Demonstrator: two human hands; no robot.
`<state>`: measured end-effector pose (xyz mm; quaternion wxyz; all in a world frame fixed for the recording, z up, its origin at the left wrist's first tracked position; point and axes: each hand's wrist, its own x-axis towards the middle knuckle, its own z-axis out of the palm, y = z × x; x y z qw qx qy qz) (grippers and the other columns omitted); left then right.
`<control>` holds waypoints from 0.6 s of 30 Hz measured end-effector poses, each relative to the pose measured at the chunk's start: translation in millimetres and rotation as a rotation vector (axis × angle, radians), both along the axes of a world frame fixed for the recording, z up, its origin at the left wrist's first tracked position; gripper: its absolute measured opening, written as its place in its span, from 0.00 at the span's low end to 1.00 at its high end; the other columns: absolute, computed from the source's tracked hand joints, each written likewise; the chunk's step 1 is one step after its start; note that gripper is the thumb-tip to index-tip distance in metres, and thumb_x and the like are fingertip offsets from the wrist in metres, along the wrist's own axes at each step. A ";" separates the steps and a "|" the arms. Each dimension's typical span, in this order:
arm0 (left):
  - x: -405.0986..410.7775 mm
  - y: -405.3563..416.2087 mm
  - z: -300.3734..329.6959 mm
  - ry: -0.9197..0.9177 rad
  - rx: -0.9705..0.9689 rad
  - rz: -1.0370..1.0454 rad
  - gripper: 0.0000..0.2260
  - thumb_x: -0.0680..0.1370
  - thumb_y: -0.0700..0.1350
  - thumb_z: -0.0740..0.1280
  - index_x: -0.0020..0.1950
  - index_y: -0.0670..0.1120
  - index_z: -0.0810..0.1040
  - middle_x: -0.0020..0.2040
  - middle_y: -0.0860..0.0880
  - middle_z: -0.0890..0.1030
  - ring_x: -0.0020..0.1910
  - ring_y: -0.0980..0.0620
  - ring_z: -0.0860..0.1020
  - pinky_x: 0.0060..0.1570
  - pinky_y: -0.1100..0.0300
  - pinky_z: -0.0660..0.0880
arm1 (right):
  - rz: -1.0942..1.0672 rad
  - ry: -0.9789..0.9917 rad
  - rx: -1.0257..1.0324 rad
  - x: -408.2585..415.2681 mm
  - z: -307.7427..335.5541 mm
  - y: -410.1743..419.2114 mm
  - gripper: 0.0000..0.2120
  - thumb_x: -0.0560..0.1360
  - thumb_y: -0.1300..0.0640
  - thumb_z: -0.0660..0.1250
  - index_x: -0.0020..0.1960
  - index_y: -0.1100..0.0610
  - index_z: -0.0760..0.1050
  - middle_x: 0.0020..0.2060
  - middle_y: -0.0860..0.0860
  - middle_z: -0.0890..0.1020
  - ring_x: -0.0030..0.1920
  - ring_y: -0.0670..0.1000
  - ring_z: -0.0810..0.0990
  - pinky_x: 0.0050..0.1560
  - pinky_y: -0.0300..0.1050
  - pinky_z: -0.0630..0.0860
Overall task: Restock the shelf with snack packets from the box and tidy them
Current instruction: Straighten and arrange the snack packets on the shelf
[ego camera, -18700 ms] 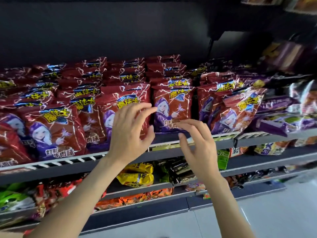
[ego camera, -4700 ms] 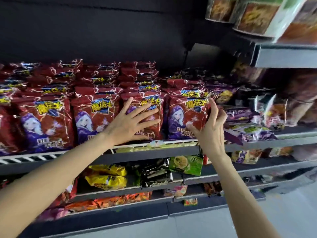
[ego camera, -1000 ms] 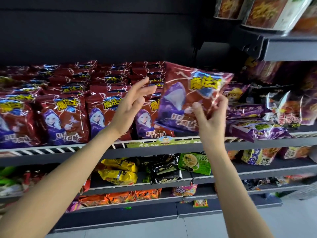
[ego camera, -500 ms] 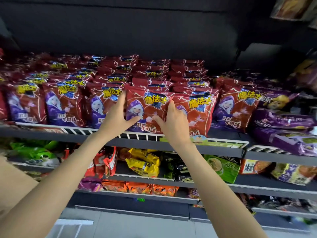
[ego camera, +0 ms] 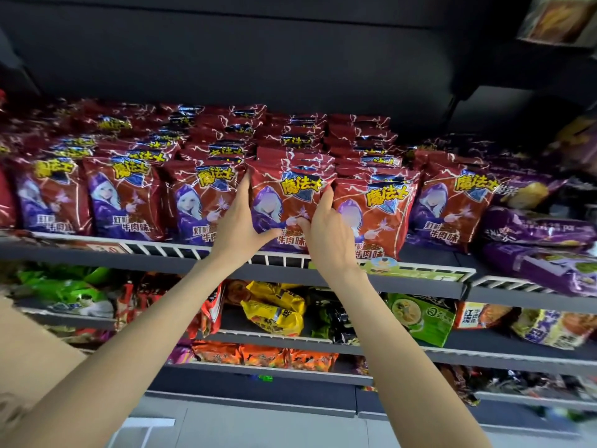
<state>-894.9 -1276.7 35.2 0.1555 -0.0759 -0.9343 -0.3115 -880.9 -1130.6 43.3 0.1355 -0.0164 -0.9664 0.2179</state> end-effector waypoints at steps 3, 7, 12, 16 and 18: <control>-0.7 -2.6 -8.1 0.052 -0.001 -0.029 0.55 0.67 0.49 0.77 0.77 0.47 0.37 0.75 0.43 0.62 0.62 0.44 0.75 0.41 0.72 0.71 | -0.025 0.007 0.051 -0.9 -5.5 -1.4 0.31 0.80 0.54 0.62 0.74 0.64 0.50 0.48 0.56 0.81 0.45 0.57 0.83 0.40 0.48 0.79; 8.3 -9.6 -15.8 0.116 0.119 -0.055 0.48 0.71 0.51 0.73 0.77 0.45 0.42 0.77 0.44 0.56 0.71 0.48 0.65 0.61 0.65 0.67 | -0.003 -0.069 0.127 4.8 -7.1 0.6 0.16 0.80 0.56 0.62 0.64 0.61 0.63 0.51 0.56 0.81 0.50 0.58 0.82 0.41 0.46 0.77; -0.9 -9.9 0.0 0.251 0.324 -0.067 0.39 0.76 0.52 0.69 0.78 0.48 0.47 0.76 0.46 0.57 0.72 0.52 0.62 0.67 0.56 0.67 | -0.029 0.005 0.144 15.6 -1.1 2.8 0.23 0.81 0.45 0.56 0.69 0.61 0.62 0.45 0.55 0.81 0.45 0.55 0.83 0.34 0.41 0.71; -11.9 0.1 2.1 0.191 0.115 -0.105 0.35 0.75 0.50 0.70 0.76 0.50 0.56 0.75 0.44 0.56 0.71 0.53 0.61 0.60 0.59 0.70 | -0.039 0.072 0.111 24.0 -7.3 0.2 0.32 0.82 0.47 0.54 0.77 0.58 0.43 0.44 0.54 0.81 0.40 0.54 0.82 0.32 0.41 0.71; -12.6 7.0 0.3 0.140 0.120 -0.126 0.38 0.73 0.47 0.72 0.77 0.51 0.54 0.76 0.43 0.52 0.71 0.59 0.55 0.60 0.66 0.63 | -0.014 0.076 0.087 24.2 -16.6 -2.1 0.36 0.82 0.49 0.55 0.76 0.58 0.33 0.46 0.53 0.81 0.40 0.53 0.82 0.32 0.41 0.71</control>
